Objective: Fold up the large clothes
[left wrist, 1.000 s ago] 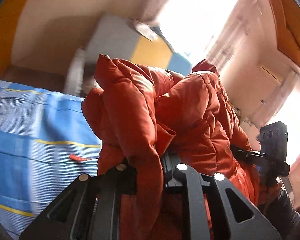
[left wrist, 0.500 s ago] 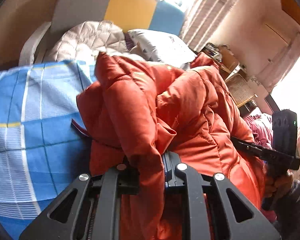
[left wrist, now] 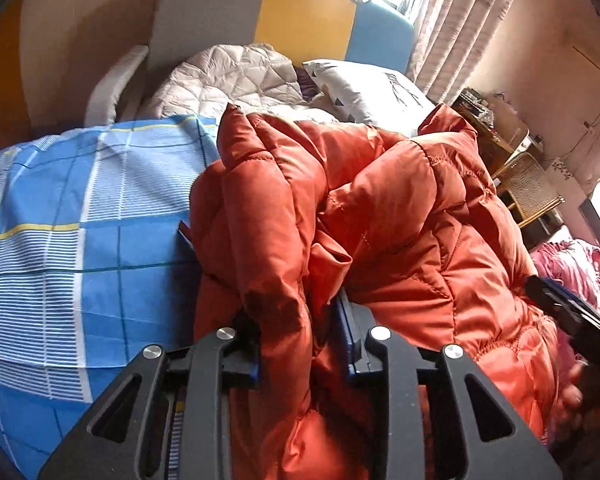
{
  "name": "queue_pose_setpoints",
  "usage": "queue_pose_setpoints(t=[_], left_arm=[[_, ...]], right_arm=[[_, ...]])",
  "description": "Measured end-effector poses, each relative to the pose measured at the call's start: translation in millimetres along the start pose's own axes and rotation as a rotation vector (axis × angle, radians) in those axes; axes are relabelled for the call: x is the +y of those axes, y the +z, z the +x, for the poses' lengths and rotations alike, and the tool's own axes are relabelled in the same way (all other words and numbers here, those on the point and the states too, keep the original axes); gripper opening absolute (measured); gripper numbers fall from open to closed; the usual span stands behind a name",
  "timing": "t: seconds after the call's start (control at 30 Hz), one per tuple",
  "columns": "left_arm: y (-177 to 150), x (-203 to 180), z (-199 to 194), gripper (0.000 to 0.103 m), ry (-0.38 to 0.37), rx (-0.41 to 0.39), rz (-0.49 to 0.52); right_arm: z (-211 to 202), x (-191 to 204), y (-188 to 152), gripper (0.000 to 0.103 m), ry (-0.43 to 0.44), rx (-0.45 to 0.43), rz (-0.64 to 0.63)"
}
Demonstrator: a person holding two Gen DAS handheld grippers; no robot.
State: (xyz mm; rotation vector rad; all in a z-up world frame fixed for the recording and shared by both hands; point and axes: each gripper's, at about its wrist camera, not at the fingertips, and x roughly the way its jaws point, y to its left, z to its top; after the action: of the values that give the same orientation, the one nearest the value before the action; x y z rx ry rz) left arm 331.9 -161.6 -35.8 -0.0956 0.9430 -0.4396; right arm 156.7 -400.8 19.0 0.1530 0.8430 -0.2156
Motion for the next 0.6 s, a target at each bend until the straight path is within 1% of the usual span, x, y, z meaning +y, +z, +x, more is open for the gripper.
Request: queue_pose_setpoints(t=[0.1,0.2,0.27,0.3,0.33,0.43,0.6], left_arm=[[-3.2,-2.2,-3.5,0.031,0.026,-0.014,0.015],[-6.0,-2.4,-5.3,0.032,0.043,-0.029,0.006],[-8.8,-4.6,-6.3,0.032,0.06,-0.04,0.017],[-9.8,-6.4,-6.9,0.032,0.062,-0.044,0.016],[-11.0,-6.5,-7.0,0.032,0.062,-0.045,0.017],[-12.7,-5.5,-6.4,0.033,0.057,-0.048,0.009],[-12.2,-3.9,0.1,0.036,0.061,-0.047,0.001]], right_arm=[[-23.1,18.2,-9.8,0.083,-0.022,-0.073,-0.027],[-29.2,31.0,-17.0,0.082,-0.002,-0.082,-0.022],[-32.4,41.5,-25.7,0.082,-0.025,-0.099,-0.048],[-30.2,44.2,-28.4,0.078,-0.024,-0.091,-0.054],[-23.6,43.4,-31.9,0.077,-0.018,-0.074,-0.054],[-8.0,40.9,-33.9,0.077,-0.024,-0.065,-0.058],[3.4,45.6,-38.6,0.077,-0.054,-0.053,-0.061]])
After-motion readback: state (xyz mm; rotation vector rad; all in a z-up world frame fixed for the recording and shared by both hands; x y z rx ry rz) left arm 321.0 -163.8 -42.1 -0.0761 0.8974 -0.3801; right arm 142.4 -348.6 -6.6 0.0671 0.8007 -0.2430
